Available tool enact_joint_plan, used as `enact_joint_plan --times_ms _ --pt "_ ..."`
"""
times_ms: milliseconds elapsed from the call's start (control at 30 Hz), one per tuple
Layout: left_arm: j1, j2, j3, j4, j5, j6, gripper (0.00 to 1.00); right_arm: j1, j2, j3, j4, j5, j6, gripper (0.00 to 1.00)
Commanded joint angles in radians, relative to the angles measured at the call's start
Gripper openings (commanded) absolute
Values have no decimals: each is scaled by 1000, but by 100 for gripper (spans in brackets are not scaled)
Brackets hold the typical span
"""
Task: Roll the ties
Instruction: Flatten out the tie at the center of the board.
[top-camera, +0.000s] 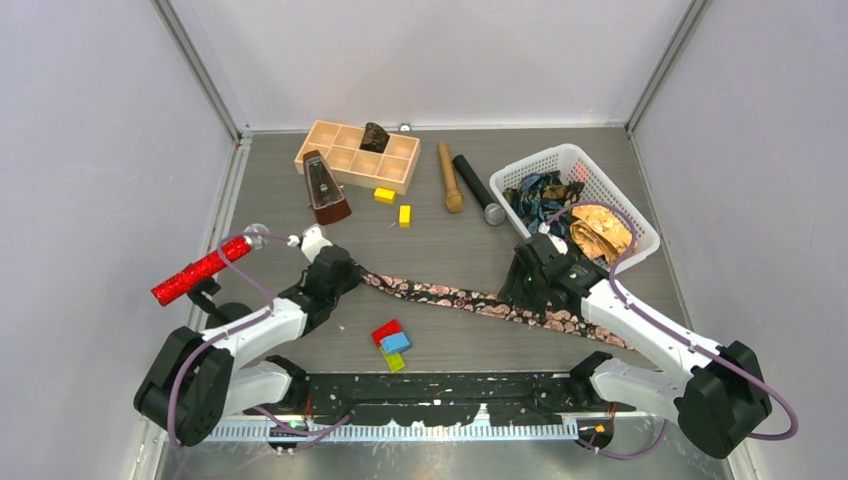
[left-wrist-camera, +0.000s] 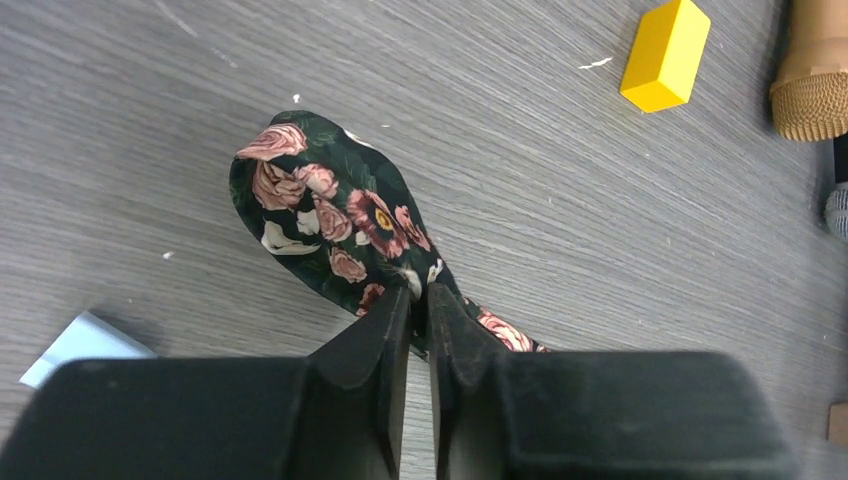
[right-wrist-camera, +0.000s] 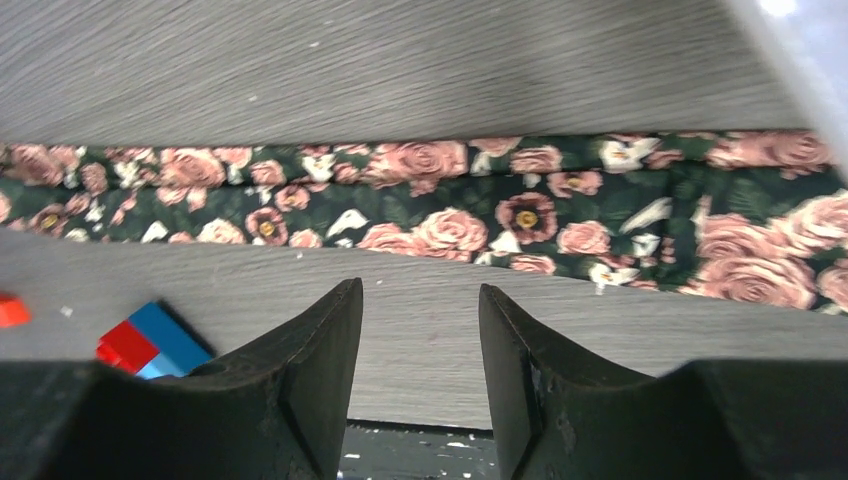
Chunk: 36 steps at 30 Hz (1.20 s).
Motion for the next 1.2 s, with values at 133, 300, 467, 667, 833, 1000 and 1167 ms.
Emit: enact_joint_plan --times_ms 133,300,467,667,833,1000,1167 --pt "-2 -38 -72 105 -67 -39 27 1 -44 -49 253 -273 -42 52" --pt "-2 -80 -108 102 -66 -44 35 11 47 -34 282 -341 -42 51" --pt "-2 -114 -124 84 -71 -44 40 31 143 -16 283 -335 -47 52" --pt "-2 -137 -141 79 -84 -41 29 41 188 13 243 -238 -49 52" --pt "-2 -163 -145 55 -109 -37 26 45 212 18 191 -141 -60 50" --pt "-2 -192 -148 34 -135 -30 16 47 235 12 165 -56 -67 47" --pt "-2 -195 -147 26 -150 -25 10 47 269 11 157 -14 -64 43"
